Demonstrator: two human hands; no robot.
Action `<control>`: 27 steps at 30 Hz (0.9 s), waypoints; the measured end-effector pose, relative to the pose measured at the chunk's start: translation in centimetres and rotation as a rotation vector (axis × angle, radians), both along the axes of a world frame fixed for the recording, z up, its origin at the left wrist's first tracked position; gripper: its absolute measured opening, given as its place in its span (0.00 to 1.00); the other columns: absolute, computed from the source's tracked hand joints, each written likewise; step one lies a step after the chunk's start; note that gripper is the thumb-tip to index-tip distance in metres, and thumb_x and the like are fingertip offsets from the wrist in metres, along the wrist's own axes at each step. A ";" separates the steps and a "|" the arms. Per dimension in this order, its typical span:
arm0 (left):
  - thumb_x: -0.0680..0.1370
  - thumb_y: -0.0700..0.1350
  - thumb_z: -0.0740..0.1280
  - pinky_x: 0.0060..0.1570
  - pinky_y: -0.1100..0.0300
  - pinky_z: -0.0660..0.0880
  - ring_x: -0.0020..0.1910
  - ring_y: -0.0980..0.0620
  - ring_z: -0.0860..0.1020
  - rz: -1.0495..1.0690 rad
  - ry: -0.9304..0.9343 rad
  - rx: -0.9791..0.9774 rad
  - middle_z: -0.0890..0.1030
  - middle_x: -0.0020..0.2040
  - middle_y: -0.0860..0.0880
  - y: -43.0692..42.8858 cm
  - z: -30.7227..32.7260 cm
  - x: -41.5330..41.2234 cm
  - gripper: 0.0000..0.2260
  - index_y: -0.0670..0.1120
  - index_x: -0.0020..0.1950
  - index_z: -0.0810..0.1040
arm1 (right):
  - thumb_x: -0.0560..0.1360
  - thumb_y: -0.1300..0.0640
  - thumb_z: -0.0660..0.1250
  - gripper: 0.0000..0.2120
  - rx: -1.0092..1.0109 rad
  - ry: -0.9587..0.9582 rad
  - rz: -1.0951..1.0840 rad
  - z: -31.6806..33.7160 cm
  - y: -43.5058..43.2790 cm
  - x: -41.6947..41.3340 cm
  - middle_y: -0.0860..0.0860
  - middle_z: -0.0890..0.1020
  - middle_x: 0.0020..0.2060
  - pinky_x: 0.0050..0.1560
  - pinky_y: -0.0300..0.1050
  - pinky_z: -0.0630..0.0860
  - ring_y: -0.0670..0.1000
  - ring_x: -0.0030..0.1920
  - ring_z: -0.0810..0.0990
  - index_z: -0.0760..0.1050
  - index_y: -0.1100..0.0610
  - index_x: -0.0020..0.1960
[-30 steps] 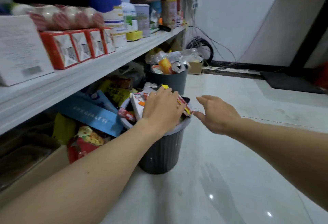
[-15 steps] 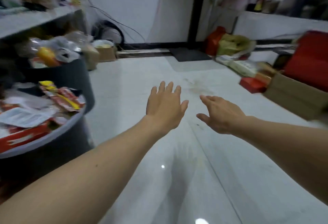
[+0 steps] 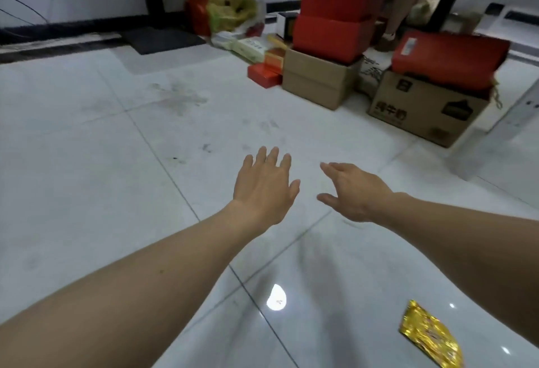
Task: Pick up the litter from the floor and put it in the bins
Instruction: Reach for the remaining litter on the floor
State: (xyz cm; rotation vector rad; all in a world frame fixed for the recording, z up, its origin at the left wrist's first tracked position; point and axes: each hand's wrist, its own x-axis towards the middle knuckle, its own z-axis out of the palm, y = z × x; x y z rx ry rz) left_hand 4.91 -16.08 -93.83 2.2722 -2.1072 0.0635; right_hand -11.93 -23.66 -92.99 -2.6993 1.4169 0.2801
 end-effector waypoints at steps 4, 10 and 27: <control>0.82 0.58 0.49 0.73 0.48 0.55 0.77 0.44 0.52 -0.031 -0.033 0.048 0.56 0.78 0.44 -0.2 -2.6 -5.7 0.27 0.46 0.78 0.53 | 0.79 0.41 0.57 0.34 0.059 0.014 0.011 -2.7 -0.7 -6.3 0.50 0.56 0.77 0.70 0.51 0.64 0.51 0.76 0.55 0.47 0.52 0.79; 0.82 0.58 0.48 0.74 0.49 0.54 0.78 0.44 0.52 -0.019 -0.044 0.133 0.54 0.79 0.44 0.2 -5.9 -12.1 0.28 0.46 0.79 0.52 | 0.79 0.41 0.57 0.34 0.107 -0.001 0.052 -6.1 -1.3 -13.3 0.49 0.57 0.77 0.68 0.52 0.67 0.52 0.75 0.58 0.48 0.53 0.79; 0.81 0.60 0.56 0.70 0.51 0.60 0.75 0.46 0.58 -0.080 0.153 0.323 0.61 0.77 0.45 1.7 -12.3 -26.8 0.30 0.48 0.78 0.55 | 0.80 0.43 0.59 0.33 0.209 -0.052 0.043 -10.7 -1.3 -25.4 0.53 0.62 0.75 0.68 0.54 0.68 0.56 0.74 0.61 0.51 0.55 0.78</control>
